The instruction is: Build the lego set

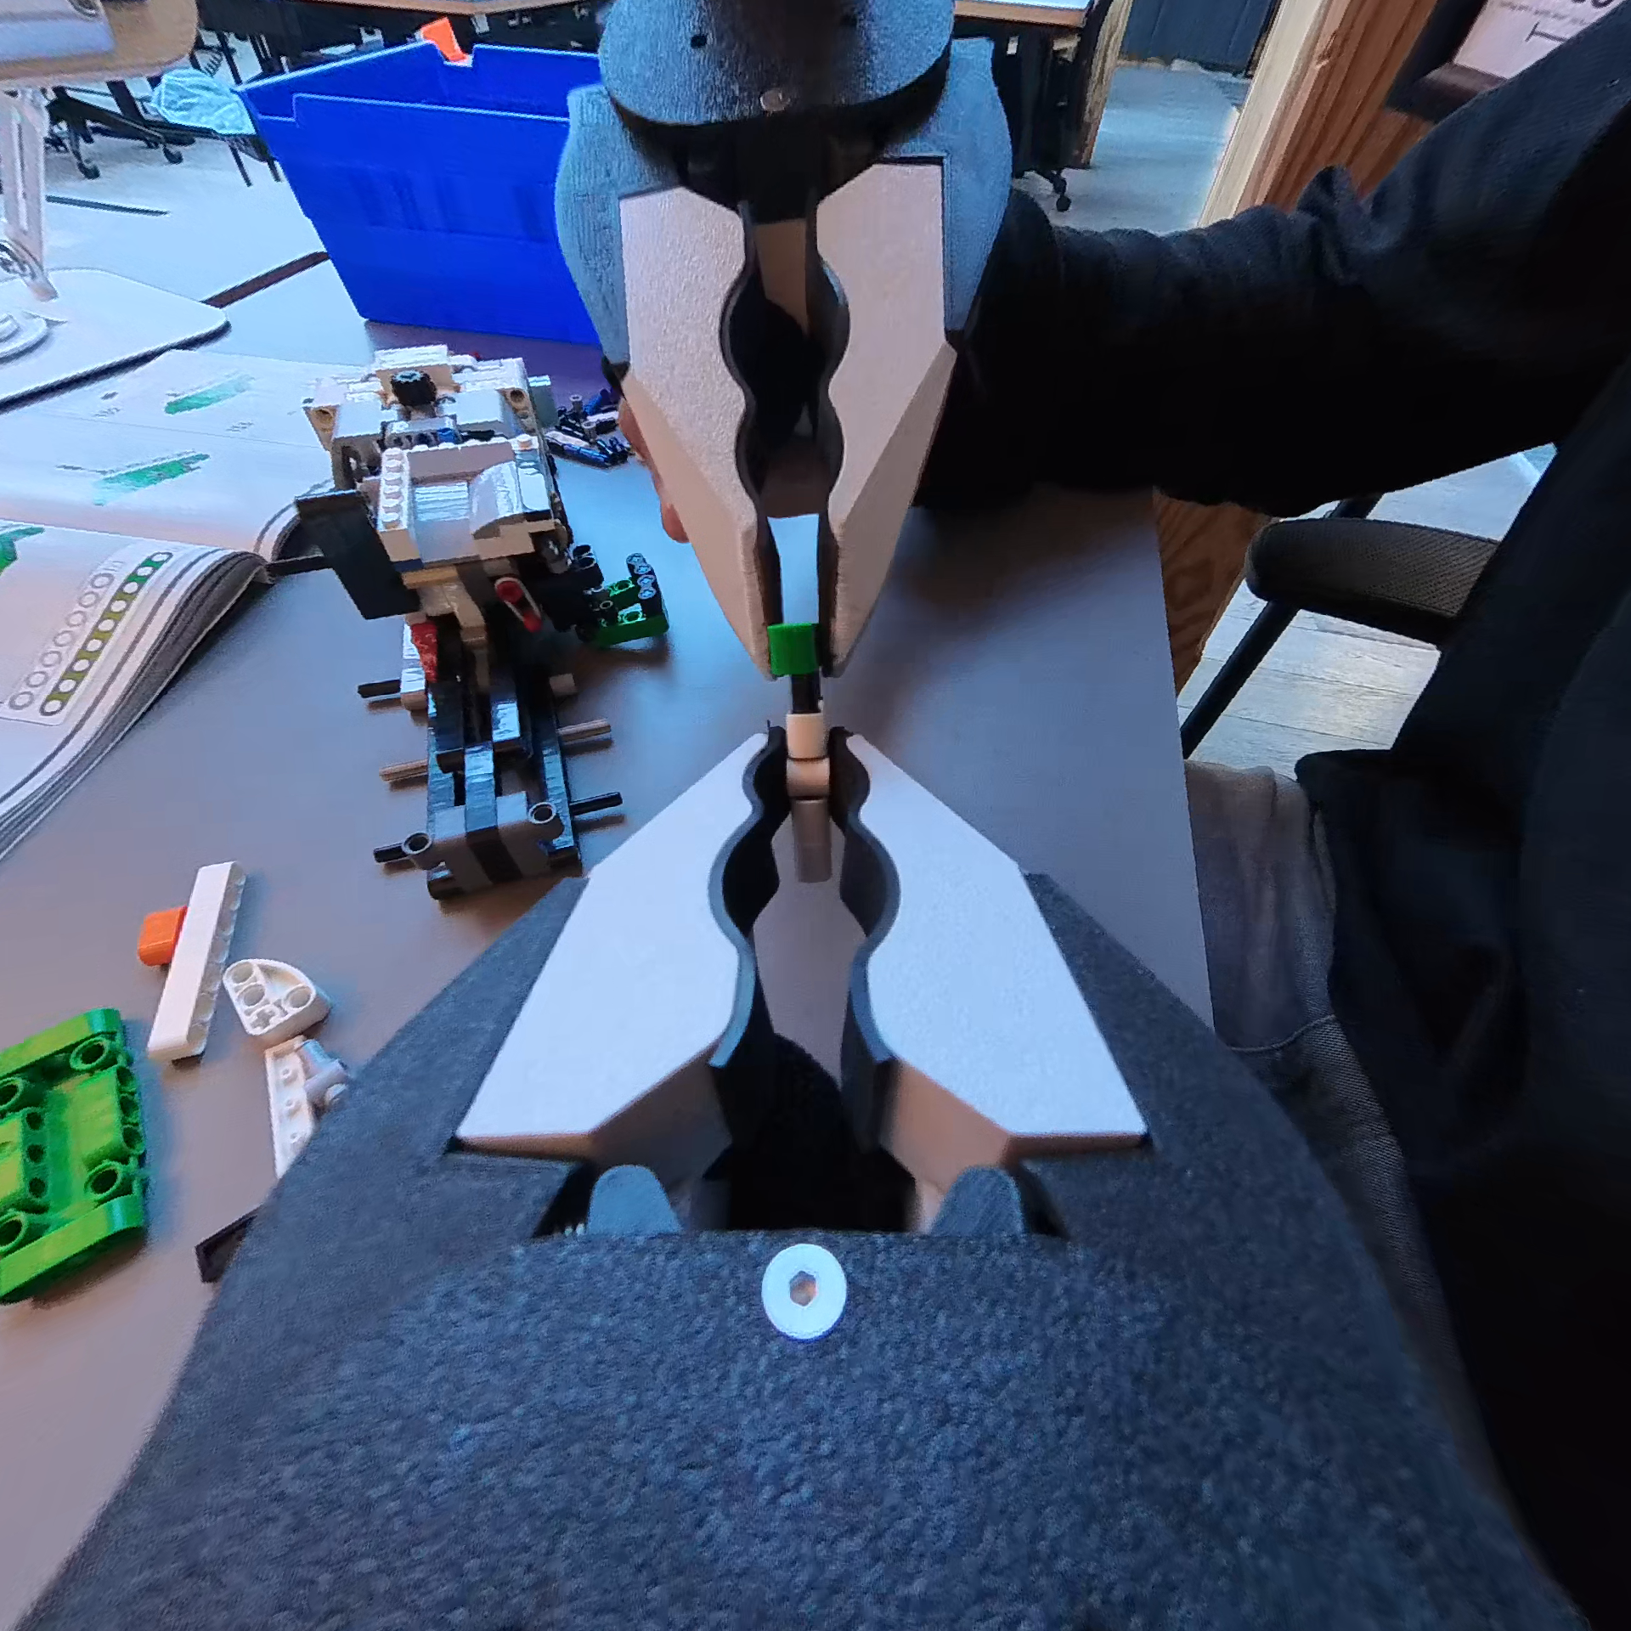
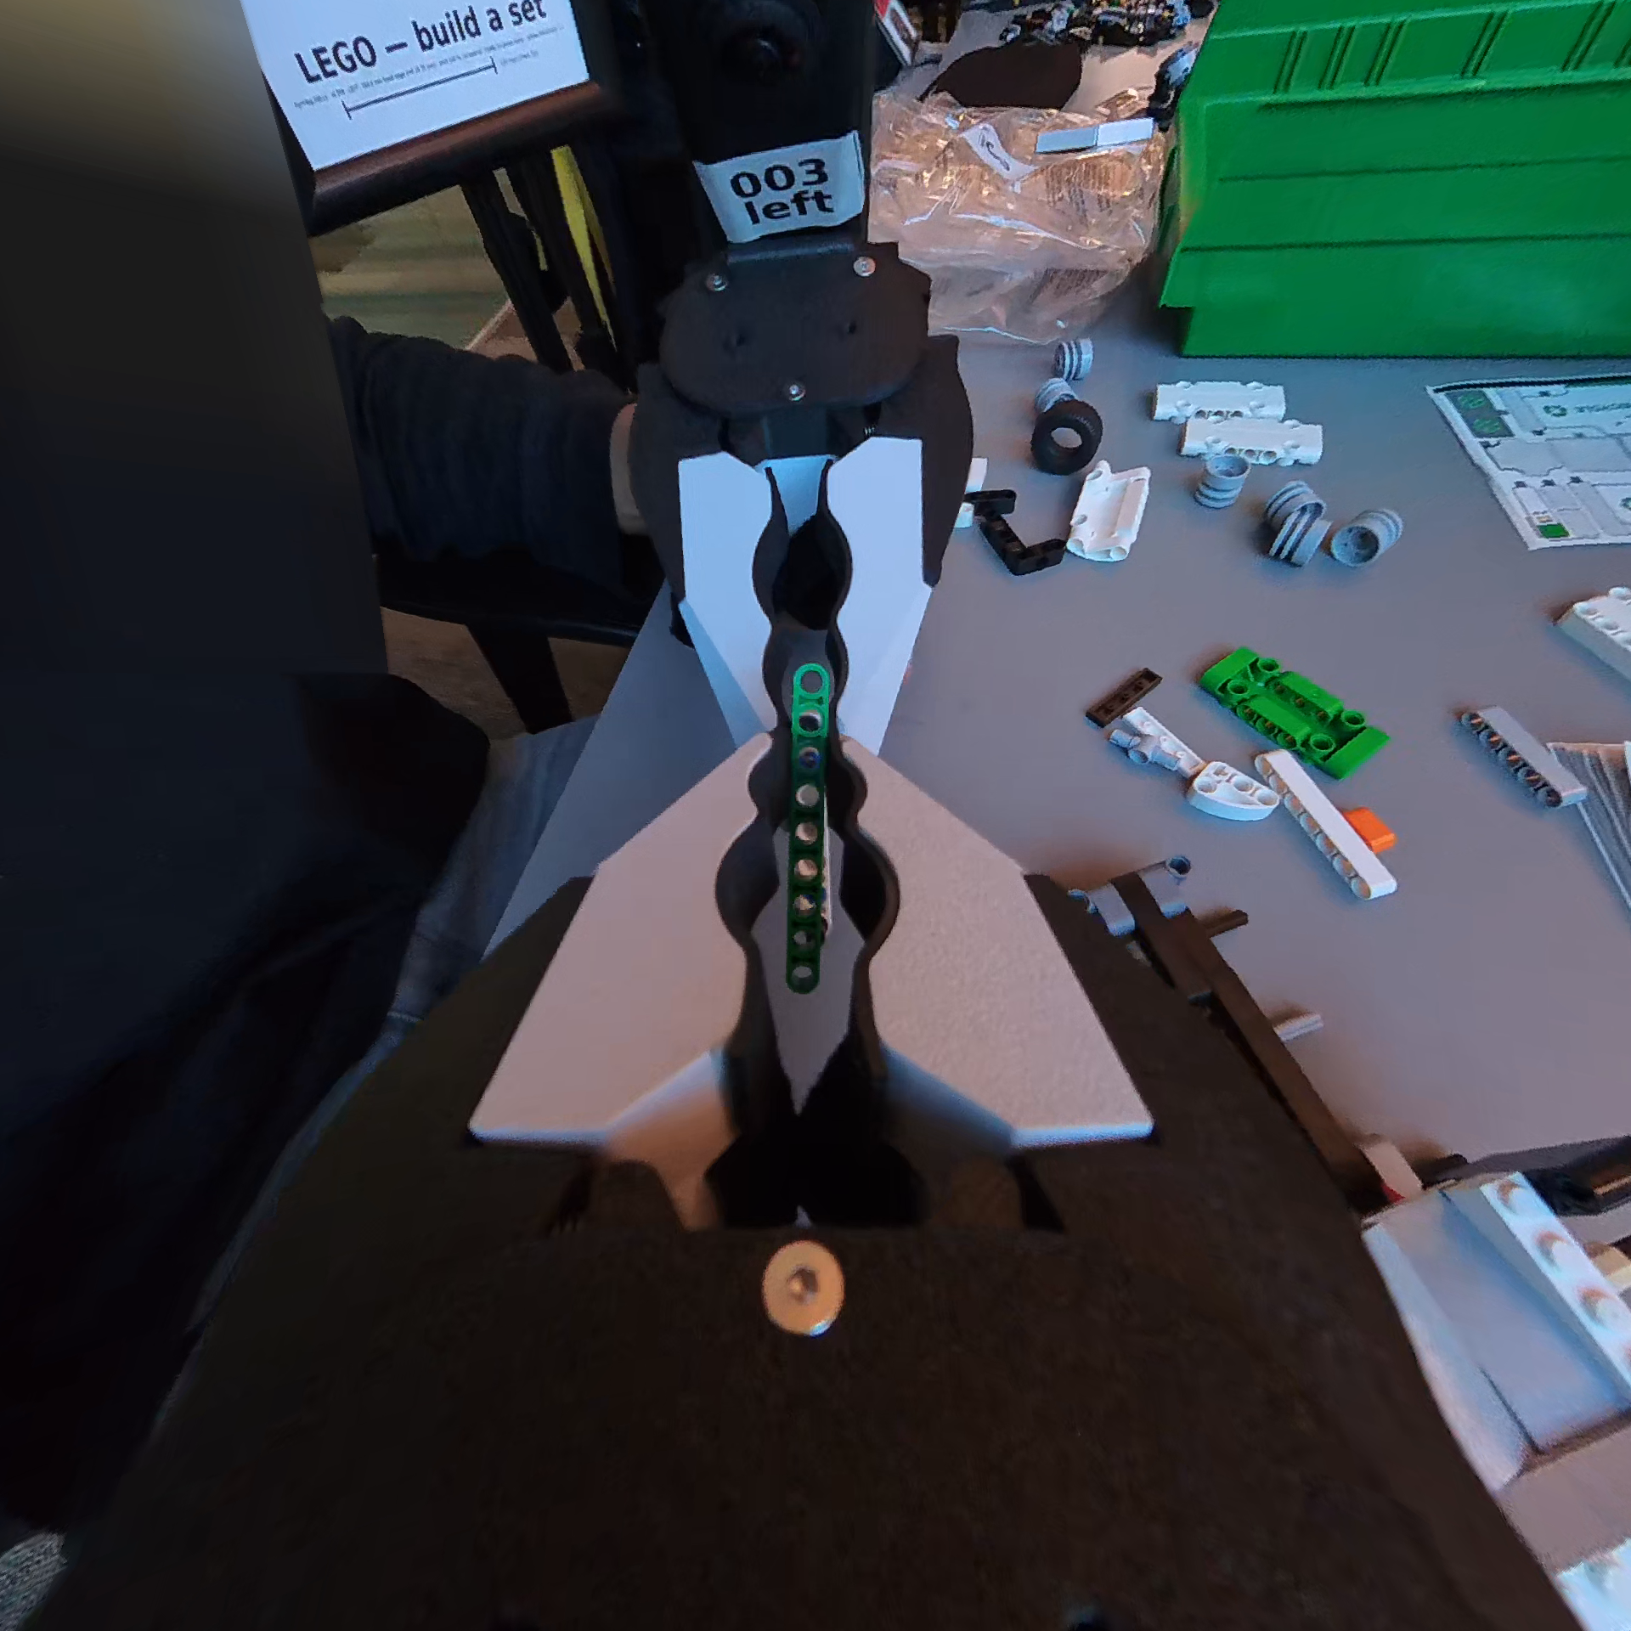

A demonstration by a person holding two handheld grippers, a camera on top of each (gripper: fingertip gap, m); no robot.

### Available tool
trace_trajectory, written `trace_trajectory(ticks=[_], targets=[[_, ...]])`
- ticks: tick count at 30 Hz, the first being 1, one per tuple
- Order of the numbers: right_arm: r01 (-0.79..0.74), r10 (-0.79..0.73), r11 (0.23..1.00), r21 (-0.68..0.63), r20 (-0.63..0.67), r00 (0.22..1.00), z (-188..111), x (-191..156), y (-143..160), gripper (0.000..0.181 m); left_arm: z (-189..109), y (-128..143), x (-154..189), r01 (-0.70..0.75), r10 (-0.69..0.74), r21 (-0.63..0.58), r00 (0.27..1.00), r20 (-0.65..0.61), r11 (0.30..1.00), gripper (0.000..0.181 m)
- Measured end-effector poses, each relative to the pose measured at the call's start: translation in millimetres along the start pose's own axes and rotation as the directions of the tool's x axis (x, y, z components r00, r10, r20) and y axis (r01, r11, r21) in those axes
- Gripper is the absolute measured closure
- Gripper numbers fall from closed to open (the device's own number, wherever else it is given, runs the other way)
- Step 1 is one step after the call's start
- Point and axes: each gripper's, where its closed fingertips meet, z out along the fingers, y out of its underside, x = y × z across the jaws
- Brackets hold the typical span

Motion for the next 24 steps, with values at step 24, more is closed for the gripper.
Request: trace_trajectory(ticks=[24], targets=[[-0.006,0.008,0.985,-0.17,0.014,1.0,4,4,22,0.176,13,19,0,0.052,-0.058,-0.147,0.998,-0.036,0.988,0.175]])
